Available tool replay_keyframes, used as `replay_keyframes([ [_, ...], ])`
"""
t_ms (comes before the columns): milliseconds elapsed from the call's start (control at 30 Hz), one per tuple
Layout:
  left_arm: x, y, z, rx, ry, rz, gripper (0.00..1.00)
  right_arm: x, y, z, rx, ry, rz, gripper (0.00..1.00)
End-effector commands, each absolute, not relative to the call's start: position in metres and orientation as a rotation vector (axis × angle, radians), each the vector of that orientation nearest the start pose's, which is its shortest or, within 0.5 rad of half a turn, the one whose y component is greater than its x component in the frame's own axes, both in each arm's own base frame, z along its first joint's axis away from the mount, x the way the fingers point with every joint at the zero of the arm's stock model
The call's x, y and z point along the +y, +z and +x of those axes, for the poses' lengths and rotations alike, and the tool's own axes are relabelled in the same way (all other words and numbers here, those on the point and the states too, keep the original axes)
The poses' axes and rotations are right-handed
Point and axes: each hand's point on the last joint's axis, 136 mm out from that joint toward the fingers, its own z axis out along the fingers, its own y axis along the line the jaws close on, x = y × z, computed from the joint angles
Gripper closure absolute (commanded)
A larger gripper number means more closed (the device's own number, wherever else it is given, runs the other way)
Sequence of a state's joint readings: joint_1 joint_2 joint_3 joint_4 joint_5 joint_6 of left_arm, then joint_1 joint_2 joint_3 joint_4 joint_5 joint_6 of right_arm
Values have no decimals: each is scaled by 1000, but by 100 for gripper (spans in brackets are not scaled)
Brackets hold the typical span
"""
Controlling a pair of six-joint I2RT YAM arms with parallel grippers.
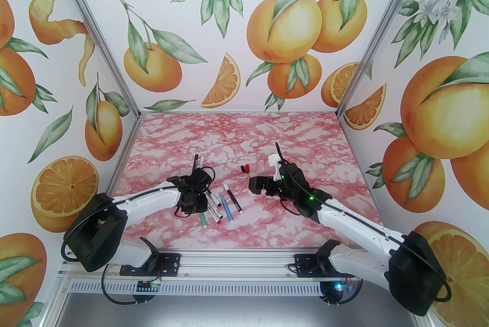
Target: Open the pen caps
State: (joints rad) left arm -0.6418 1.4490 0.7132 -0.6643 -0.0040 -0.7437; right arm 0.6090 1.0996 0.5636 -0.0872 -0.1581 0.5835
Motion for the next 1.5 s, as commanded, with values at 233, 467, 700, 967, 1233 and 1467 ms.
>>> replay_keyframes([
  [233,-138,13,195,3019,-68,-82,76,212,130,255,2307,828,-106,0],
  [467,-136,8,192,3034,-57,-80,73,213,125,256,2320,822,-111,0],
  [700,-135,4,192,3040,-37,-72,82,214,118,257,2325,833,-93,0],
  [967,-136,33,206,2961,-62,-54,84,222,124,258,2312,888,-88,0],
  [1233,-149,92,231,2804,-258,52,82,235,149,270,2272,960,-57,1],
  [1467,-189,152,265,2585,-509,228,82,243,182,284,2248,1006,4,4],
])
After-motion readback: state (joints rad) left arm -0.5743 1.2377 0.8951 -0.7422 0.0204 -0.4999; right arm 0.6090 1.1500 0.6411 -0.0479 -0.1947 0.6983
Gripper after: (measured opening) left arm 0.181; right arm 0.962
